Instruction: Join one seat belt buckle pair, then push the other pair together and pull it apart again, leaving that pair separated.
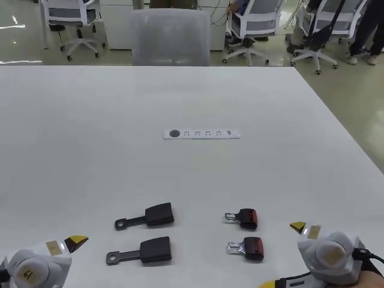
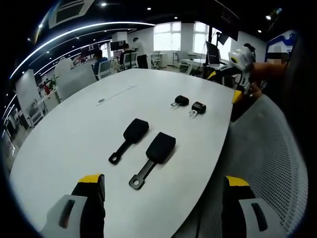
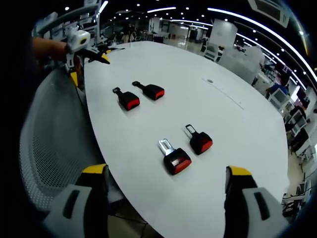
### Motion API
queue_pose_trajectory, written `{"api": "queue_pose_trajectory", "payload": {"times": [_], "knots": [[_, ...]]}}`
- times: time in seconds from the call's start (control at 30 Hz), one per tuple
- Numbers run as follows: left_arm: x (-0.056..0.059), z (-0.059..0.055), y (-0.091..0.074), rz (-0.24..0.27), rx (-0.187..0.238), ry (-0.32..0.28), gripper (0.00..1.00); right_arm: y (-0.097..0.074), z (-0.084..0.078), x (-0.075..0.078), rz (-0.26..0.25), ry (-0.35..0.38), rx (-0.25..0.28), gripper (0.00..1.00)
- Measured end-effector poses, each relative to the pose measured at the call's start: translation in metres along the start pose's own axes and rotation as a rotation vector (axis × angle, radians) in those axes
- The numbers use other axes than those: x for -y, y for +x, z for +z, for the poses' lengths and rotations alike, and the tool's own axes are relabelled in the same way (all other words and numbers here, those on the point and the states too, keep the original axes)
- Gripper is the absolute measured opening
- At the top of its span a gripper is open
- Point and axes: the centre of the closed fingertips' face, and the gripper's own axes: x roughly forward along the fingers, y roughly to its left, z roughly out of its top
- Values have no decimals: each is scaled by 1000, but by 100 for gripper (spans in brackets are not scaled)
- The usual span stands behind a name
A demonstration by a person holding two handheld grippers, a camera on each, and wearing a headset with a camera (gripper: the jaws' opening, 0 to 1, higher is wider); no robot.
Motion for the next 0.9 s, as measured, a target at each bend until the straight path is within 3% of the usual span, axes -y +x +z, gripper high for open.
{"api": "queue_pose_trajectory", "payload": {"times": [0.23, 0.9], "knots": [[-2, -5, 2, -3, -12, -38, 100, 3, 1, -4, 14, 1, 2, 100], [-3, -9, 2, 1, -27, -32, 100, 6, 4, -3, 26, -42, -15, 99]]}}
